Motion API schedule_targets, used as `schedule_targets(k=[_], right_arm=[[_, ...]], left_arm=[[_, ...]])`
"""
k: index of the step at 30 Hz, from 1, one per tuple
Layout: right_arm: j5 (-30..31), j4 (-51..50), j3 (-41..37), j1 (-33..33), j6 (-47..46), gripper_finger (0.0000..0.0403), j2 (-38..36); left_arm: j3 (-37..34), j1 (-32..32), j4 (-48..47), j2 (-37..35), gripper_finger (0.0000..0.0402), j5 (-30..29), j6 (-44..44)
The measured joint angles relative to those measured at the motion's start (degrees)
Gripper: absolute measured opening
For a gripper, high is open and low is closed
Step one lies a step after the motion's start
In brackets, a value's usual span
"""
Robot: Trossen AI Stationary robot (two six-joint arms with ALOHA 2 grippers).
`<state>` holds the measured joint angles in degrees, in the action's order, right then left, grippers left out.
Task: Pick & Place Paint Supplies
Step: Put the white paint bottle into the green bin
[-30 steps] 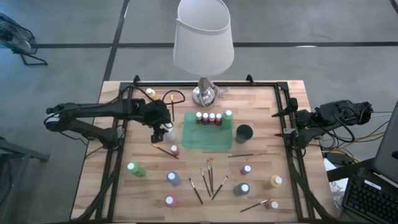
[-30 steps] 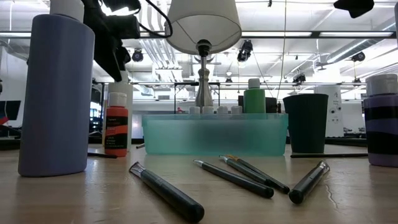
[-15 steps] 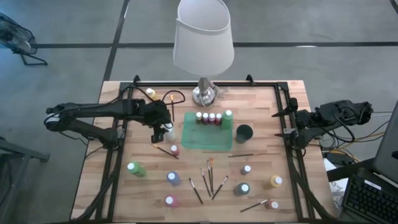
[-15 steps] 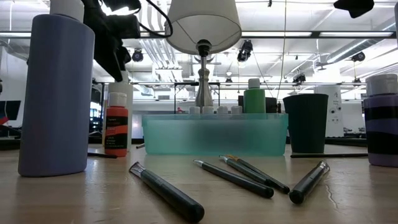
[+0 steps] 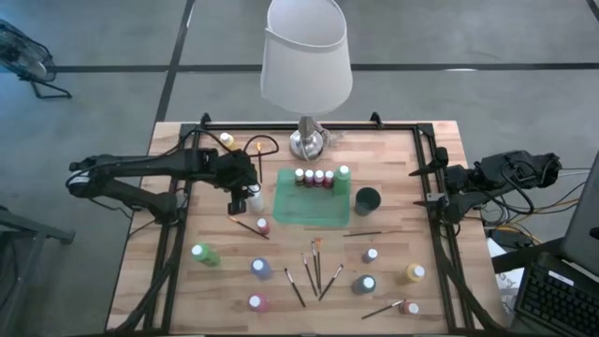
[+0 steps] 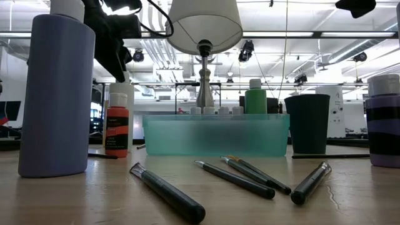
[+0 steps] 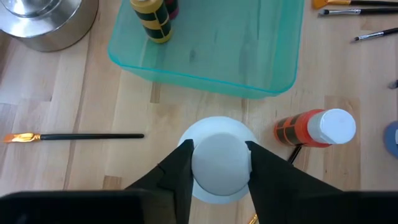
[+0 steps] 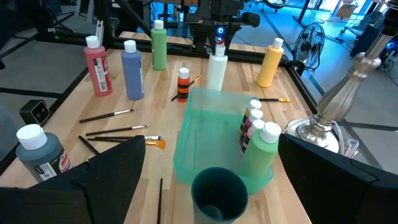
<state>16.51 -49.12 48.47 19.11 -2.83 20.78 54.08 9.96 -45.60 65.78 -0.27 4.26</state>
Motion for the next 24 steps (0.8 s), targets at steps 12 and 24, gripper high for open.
schedule_targets(k=[12, 24], right_arm=[[0.00, 0.01, 0.00, 0.00, -0.07, 0.0364, 0.00], [0.00, 0.02, 0.00, 0.00, -0.04, 0.0364, 0.00]], left_arm=[[0.00, 0.00, 0.00, 0.00, 0.0132, 0.00, -0.01], [0.00, 0.00, -0.02, -0.02, 0.0131, 0.00, -0.01]])
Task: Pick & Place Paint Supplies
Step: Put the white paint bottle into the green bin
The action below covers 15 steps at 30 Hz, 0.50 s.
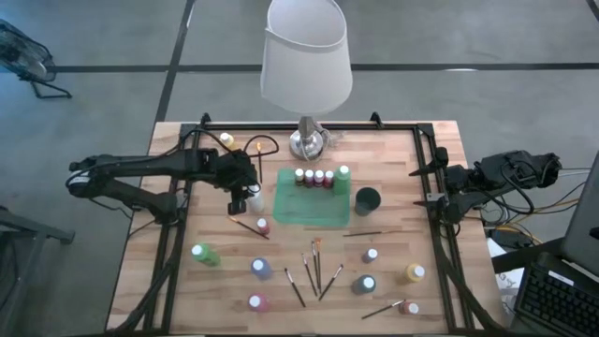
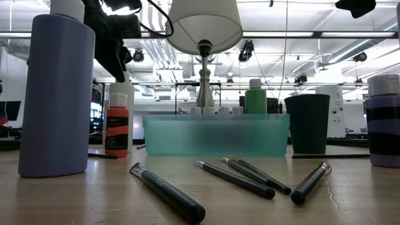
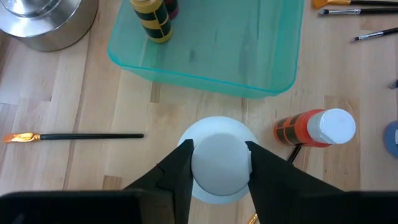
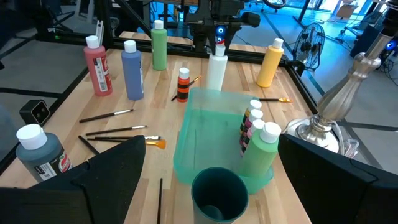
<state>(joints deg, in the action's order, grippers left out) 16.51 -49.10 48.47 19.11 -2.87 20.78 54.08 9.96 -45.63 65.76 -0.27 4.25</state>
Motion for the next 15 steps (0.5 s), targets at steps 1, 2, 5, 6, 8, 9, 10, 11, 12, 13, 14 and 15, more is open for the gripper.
schedule_targets(k=[1, 2, 5, 6, 8, 9, 10, 11, 12, 13, 14, 15], right_arm=[[0.00, -0.02, 0.00, 0.01, -0.06, 0.0364, 0.00], [0.00, -0.02, 0.00, 0.00, 0.00, 0.0364, 0.00], [0.00, -0.02, 0.00, 0.01, -0.04, 0.0364, 0.00], [0.00, -0.02, 0.00, 0.00, -0.04, 0.0364, 0.00], [0.00, -0.02, 0.00, 0.02, 0.04, 0.0364, 0.00], [0.00, 0.00, 0.00, 0.00, -0.04, 0.0364, 0.00], [0.00, -0.02, 0.00, 0.01, -0.04, 0.0364, 0.00], [0.00, -0.01, 0.00, 0.01, 0.03, 0.0364, 0.01], [0.00, -0.01, 0.00, 0.01, 0.04, 0.0364, 0.00], [0.00, 0.00, 0.00, 0.02, 0.03, 0.0364, 0.00], [0.00, -0.02, 0.00, 0.01, -0.03, 0.0364, 0.01], [0.00, -0.02, 0.00, 0.00, -0.03, 0.0364, 0.00]], left_arm=[[0.07, 0.00, -0.15, 0.00, 0.0131, 0.00, 0.00], [0.30, 0.00, -0.60, 0.00, 0.0131, 0.00, 0.01], [1.17, 0.00, -1.52, 0.04, 0.0131, -0.09, 0.17], [1.63, 0.00, -1.59, 0.04, 0.0131, -0.09, 0.18], [2.81, 0.00, -1.62, 0.00, 0.0131, -0.12, 0.54], [3.35, 0.00, -1.74, 0.00, 0.0131, -0.29, 0.70], [3.85, 0.00, -2.01, 0.00, 0.0131, -0.48, 0.98], [4.33, 0.00, -2.45, 0.00, 0.0131, -0.69, 1.20], [4.85, 0.00, -3.05, 0.00, 0.0131, -0.83, 1.41], [5.42, 0.00, -3.55, 0.00, 0.0131, -0.93, 1.64], [6.15, 0.00, -4.02, 0.00, 0.0131, -1.11, 1.79], [6.88, 0.00, -4.34, 0.00, 0.0131, -1.31, 2.05]])
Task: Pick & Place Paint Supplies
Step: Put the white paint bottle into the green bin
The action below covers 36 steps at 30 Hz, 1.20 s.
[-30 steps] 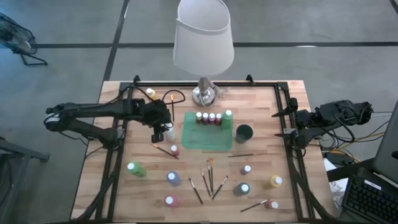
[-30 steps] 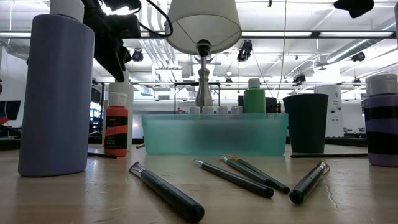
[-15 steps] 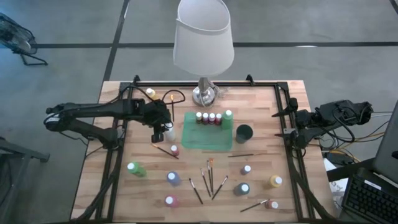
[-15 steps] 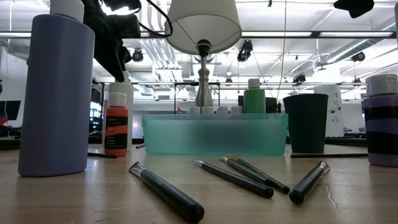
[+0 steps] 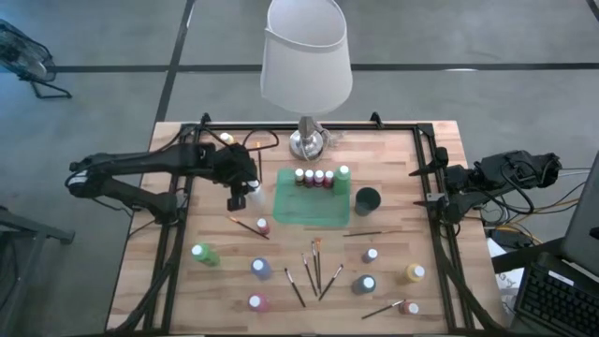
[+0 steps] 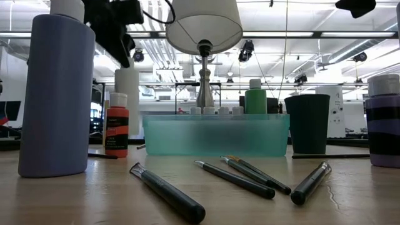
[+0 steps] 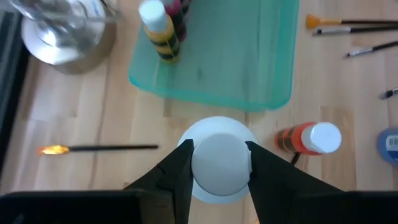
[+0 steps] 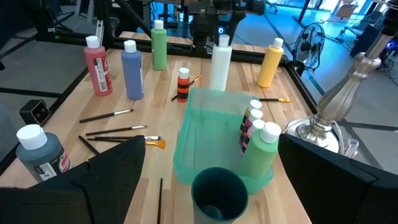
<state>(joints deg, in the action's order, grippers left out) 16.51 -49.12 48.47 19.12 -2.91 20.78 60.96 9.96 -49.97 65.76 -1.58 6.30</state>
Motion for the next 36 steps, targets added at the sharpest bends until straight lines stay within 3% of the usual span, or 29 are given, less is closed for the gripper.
schedule_targets(k=[18, 36], right_arm=[[0.00, 0.00, 0.00, 0.02, 0.01, 0.0364, 0.00], [0.00, 0.00, 0.00, 0.00, -0.01, 0.0364, 0.00]], left_arm=[[13.39, 0.00, -3.12, 0.78, 0.0131, -2.93, 2.98], [14.54, 0.07, 4.18, 13.94, 0.0131, -2.67, 9.16]])
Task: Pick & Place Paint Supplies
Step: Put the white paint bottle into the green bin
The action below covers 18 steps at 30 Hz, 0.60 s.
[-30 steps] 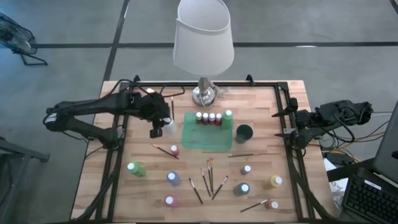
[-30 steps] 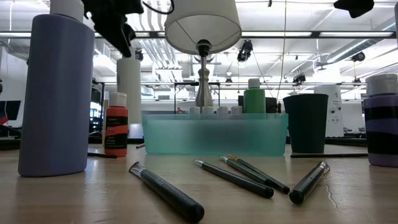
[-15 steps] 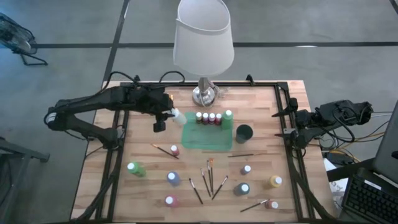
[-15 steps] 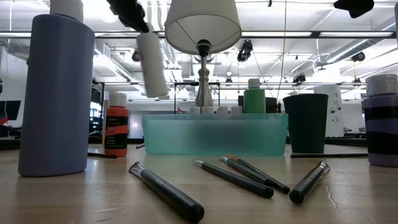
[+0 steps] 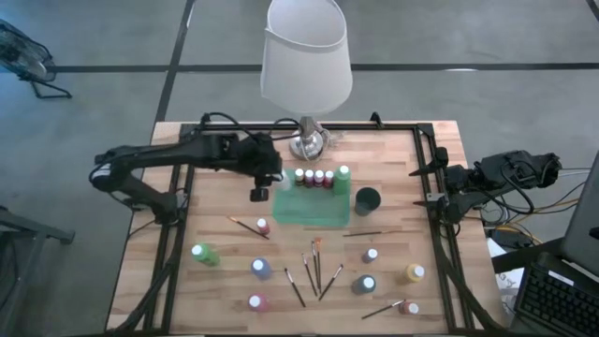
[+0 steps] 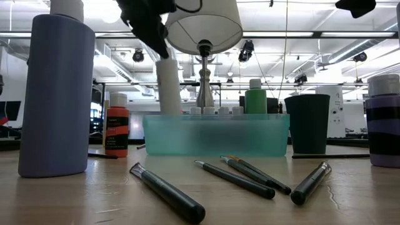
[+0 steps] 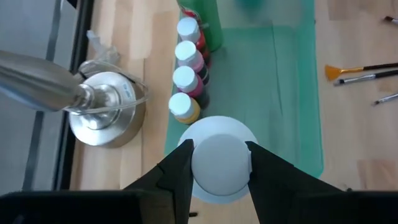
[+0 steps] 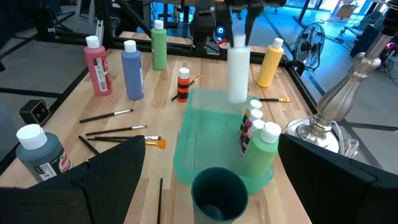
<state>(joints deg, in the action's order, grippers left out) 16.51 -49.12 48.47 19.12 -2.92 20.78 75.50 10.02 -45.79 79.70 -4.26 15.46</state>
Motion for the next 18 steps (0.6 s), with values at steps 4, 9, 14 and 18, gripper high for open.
schedule_targets(k=[4, 9, 14, 18], right_arm=[[0.00, 0.00, 0.00, 0.01, 0.11, 0.0364, 0.00], [0.00, 0.00, 0.00, 0.00, 0.11, 0.0364, 0.02], [0.00, 0.00, 0.00, 0.00, 0.09, 0.0364, 0.00], [0.00, 0.01, 0.00, 0.00, 0.09, 0.0364, 0.00]], left_arm=[[0.38, -0.02, 0.61, 2.50, 0.0131, 0.09, 0.20], [1.15, 0.00, 1.50, 4.78, 0.0131, 0.05, 1.45], [1.18, 0.04, 1.50, 7.03, 0.0131, -0.04, 2.47], [1.20, 0.07, 2.00, 8.32, 0.0131, -0.17, 2.94]])
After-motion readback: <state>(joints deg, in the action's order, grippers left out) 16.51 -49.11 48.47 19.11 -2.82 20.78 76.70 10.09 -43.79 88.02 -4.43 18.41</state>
